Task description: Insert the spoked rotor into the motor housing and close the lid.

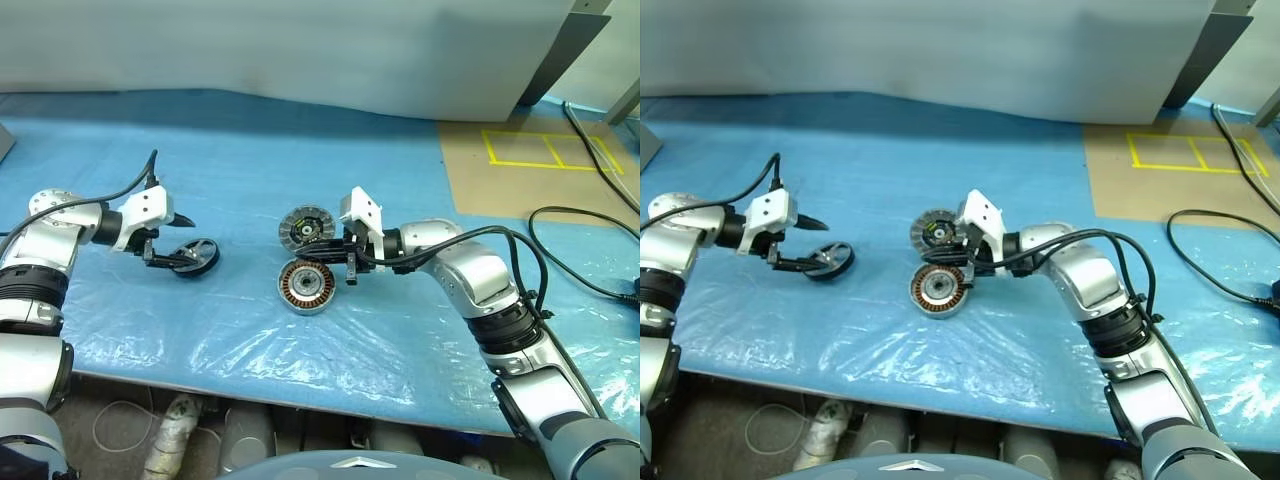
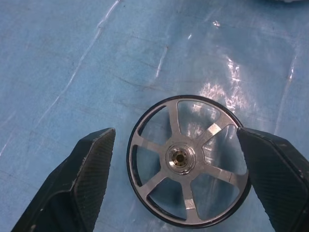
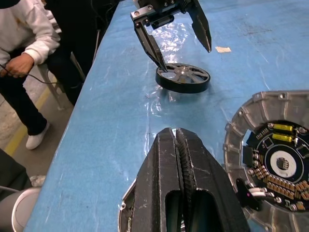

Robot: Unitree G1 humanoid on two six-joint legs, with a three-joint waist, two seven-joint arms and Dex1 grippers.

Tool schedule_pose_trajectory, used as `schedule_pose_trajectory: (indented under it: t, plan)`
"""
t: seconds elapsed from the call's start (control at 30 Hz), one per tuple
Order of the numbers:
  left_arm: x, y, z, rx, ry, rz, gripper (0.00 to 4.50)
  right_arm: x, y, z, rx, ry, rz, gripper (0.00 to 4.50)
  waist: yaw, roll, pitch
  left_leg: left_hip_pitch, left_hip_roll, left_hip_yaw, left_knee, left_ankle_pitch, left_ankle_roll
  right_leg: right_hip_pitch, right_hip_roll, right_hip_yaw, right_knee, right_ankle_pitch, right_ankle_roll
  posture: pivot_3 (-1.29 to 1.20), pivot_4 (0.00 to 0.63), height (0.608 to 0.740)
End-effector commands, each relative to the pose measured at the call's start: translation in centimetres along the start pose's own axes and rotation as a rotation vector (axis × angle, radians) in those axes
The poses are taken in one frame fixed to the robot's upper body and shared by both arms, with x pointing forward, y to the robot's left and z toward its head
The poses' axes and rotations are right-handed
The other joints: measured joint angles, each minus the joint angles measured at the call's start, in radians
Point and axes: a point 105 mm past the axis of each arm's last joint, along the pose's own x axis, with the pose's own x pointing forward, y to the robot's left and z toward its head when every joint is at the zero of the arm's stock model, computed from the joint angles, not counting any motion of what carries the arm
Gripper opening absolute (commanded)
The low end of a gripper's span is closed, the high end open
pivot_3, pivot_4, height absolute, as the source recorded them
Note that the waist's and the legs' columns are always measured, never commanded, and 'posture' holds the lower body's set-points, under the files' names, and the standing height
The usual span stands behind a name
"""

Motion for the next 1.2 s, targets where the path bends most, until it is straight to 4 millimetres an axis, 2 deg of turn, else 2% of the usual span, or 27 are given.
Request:
schedule_pose_trajectory:
  t: [0.03, 0.13, 0.33, 0.7, 0.87, 1.13, 1.2]
  plan:
    - [-0.3, 0.4, 0.2, 0.019, 0.009, -0.005, 4.26, -0.3, 0.2, 0.9, -0.032, -0.029, -0.017, 0.05, 0.000, 0.000, 0.000, 0.000, 0.000, 0.000, 0.000, 0.000, 0.000, 0.000, 0.000, 0.000, 0.000, 0.000, 0.000, 0.00, 0.150, 0.740]
    - [0.1, 0.2, 0.1, 0.020, 0.007, -0.012, 4.26, -0.2, 0.1, 0.6, -0.031, -0.024, -0.032, 0.05, 0.001, 0.000, 0.000, 0.000, 0.000, 0.000, 0.000, 0.000, 0.000, 0.000, 0.000, 0.000, 0.000, 0.000, 0.000, 0.00, 0.150, 0.740]
    - [0.9, -0.3, -0.7, 0.014, 0.036, -0.035, 2.35, -0.2, -0.1, 0.3, -0.032, -0.013, -0.049, 0.00, 0.002, 0.000, 0.000, 0.000, 0.000, 0.000, 0.000, 0.000, 0.000, 0.000, 0.000, 0.000, 0.001, 0.000, 0.000, 0.00, 0.150, 0.740]
    - [1.5, -1.8, -2.5, 0.016, 0.104, -0.097, 2.35, -0.1, -0.3, 0.1, -0.034, -0.005, -0.066, 0.00, 0.001, 0.000, 0.000, 0.001, 0.000, 0.000, 0.000, 0.000, 0.000, 0.000, 0.000, 0.000, 0.001, 0.000, 0.000, 0.00, 0.150, 0.740]
    - [2.0, -1.9, -2.9, 0.050, 0.107, -0.065, 1.38, -0.1, -0.3, 0.1, -0.036, -0.003, -0.071, 0.00, 0.001, 0.001, -0.001, 0.002, 0.000, 0.000, 0.000, 0.000, 0.000, 0.001, 0.000, 0.001, 0.002, 0.000, 0.000, 0.00, 0.150, 0.740]
    - [1.9, -2.5, -2.5, 0.073, 0.085, -0.099, 1.38, -0.1, -0.4, 0.1, -0.039, -0.003, -0.080, 0.00, 0.003, 0.002, -0.001, 0.007, -0.001, 0.001, 0.001, 0.000, 0.000, 0.005, -0.001, 0.002, 0.002, -0.002, -0.004, 0.00, 0.150, 0.740]
    - [1.8, -2.4, -1.9, 0.087, 0.062, -0.091, 1.38, -0.1, -0.4, 0.1, -0.038, -0.005, -0.081, 0.00, 0.004, 0.002, -0.001, 0.007, -0.001, 0.001, 0.001, 0.000, 0.000, 0.005, -0.001, 0.002, 0.002, -0.002, -0.004, 0.00, 0.150, 0.740]
